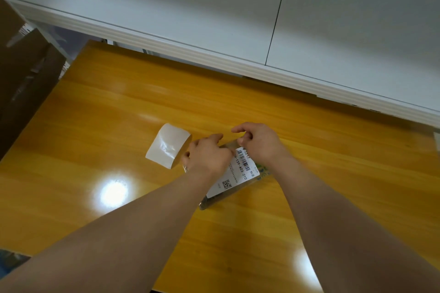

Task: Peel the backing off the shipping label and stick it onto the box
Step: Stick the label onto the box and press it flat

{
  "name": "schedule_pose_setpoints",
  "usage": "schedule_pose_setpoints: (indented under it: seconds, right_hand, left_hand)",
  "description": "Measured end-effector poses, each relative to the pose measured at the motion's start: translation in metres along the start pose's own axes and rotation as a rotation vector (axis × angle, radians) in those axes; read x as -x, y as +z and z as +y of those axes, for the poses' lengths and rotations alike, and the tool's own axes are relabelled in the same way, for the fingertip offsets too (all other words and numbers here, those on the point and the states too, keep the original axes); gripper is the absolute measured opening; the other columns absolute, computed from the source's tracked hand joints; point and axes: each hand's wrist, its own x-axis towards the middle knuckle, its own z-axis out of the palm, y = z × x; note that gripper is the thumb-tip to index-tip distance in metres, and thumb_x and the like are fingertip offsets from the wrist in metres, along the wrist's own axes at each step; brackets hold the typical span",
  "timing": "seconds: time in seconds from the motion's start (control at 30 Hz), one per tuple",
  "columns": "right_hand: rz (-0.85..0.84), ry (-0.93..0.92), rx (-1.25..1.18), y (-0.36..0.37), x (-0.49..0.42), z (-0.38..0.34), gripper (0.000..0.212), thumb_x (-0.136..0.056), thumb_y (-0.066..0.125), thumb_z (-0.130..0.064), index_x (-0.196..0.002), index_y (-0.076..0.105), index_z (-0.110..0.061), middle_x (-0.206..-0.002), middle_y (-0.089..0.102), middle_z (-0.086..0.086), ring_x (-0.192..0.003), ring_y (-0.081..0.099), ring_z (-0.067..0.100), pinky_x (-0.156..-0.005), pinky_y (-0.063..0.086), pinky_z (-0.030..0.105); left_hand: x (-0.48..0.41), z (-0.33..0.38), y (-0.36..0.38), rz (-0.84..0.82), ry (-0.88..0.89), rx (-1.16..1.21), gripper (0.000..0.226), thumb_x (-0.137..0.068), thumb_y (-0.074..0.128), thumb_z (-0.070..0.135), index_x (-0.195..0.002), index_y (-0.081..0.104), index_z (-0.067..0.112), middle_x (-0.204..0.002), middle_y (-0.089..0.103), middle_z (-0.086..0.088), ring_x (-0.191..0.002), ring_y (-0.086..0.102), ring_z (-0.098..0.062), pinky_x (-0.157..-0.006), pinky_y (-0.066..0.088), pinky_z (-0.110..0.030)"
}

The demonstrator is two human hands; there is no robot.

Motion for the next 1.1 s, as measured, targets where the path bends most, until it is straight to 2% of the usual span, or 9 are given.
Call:
schedule_pose_setpoints:
  seconds: [0.07,0.17,0.27,0.5,0.67,0.73,0.93,1.03,1.1]
  right_hand:
    - [-0.058,-0.027,0.071,-0.008,0.0,0.003,0.039,-0.093,0.064,-0.005,-0.128,0.065,-0.022,-0.089,0.055,-0.003,-0.079,0.055,0.015,-0.059,0.04,0.018]
    - [-0.176,-0.029,0.282,-0.014,0.0,0.002,0.064,-0.081,0.079,-0.012,-0.137,0.054,-0.032,-0.126,0.045,0.007,-0.107,0.058,0.027,-0.079,0.05,0.029]
    - [-0.251,-0.058,0.406,-0.016,0.0,0.001,0.077,-0.076,0.083,-0.011,-0.141,0.049,-0.033,-0.136,0.034,0.01,-0.114,0.056,0.032,-0.09,0.053,0.036]
    - [-0.159,-0.067,0.411,-0.011,-0.001,0.004,0.061,-0.074,0.084,-0.009,-0.127,0.062,-0.031,-0.128,0.04,0.008,-0.103,0.061,0.031,-0.079,0.056,0.034]
    - [-0.095,-0.088,0.372,-0.006,-0.003,0.009,0.047,-0.084,0.075,-0.011,-0.125,0.066,-0.032,-0.124,0.043,0.008,-0.103,0.059,0.028,-0.079,0.056,0.034]
    - [-0.066,-0.09,0.339,-0.004,-0.006,0.013,0.041,-0.087,0.071,-0.01,-0.121,0.069,-0.031,-0.12,0.044,0.008,-0.099,0.059,0.027,-0.077,0.055,0.035]
    - [0.032,-0.048,0.23,0.009,-0.017,0.021,0.029,-0.093,0.058,-0.008,-0.106,0.076,-0.027,-0.11,0.061,0.009,-0.085,0.062,0.026,-0.051,0.042,0.023]
    - [0.074,-0.046,0.212,0.015,-0.02,0.021,0.033,-0.093,0.057,-0.006,-0.099,0.078,-0.03,-0.109,0.061,0.01,-0.095,0.061,0.03,-0.061,0.05,0.03]
    - [0.099,-0.053,0.211,0.016,-0.017,0.02,0.037,-0.093,0.055,-0.003,-0.099,0.078,-0.031,-0.111,0.057,0.009,-0.102,0.059,0.032,-0.071,0.055,0.037]
  left_hand:
    - [0.006,0.006,-0.001,0.009,0.087,-0.101,0.068,-0.083,0.06,0.057,-0.146,0.042,0.039,-0.148,0.049,0.007,-0.147,0.021,-0.021,-0.116,0.013,-0.05]
    - [0.006,0.011,0.002,0.004,0.144,-0.182,0.074,-0.079,0.065,0.06,-0.146,0.043,0.037,-0.147,0.049,0.003,-0.144,0.027,-0.024,-0.117,0.017,-0.051]
    - [0.004,0.014,0.005,0.01,0.182,-0.208,0.061,-0.08,0.066,0.045,-0.138,0.05,0.038,-0.139,0.054,0.001,-0.137,0.035,-0.027,-0.113,0.023,-0.051]
    - [-0.002,0.014,0.008,0.004,0.113,-0.119,0.041,-0.079,0.068,0.038,-0.119,0.06,0.036,-0.118,0.064,0.003,-0.122,0.047,-0.024,-0.101,0.026,-0.043]
    - [-0.018,0.011,0.016,-0.007,-0.056,0.04,0.041,-0.067,0.052,0.07,-0.097,0.063,0.045,-0.102,0.069,0.002,-0.113,0.055,-0.027,-0.097,0.031,-0.044]
    - [-0.02,0.011,0.02,0.002,-0.054,0.032,0.043,-0.067,0.05,0.073,-0.094,0.064,0.042,-0.099,0.07,0.002,-0.112,0.055,-0.026,-0.098,0.031,-0.043]
    - [-0.019,0.011,0.022,0.014,-0.057,0.045,0.049,-0.06,0.049,0.079,-0.089,0.064,0.043,-0.096,0.07,0.003,-0.112,0.053,-0.025,-0.09,0.028,-0.04]
    - [-0.018,0.011,0.02,0.007,-0.083,0.067,0.06,-0.047,0.041,0.08,-0.093,0.064,0.047,-0.101,0.069,0.002,-0.116,0.051,-0.027,-0.084,0.025,-0.039]
    - [-0.017,0.011,0.02,0.011,-0.06,0.07,0.056,-0.056,0.043,0.077,-0.097,0.065,0.045,-0.102,0.069,0.003,-0.117,0.049,-0.025,-0.085,0.024,-0.037]
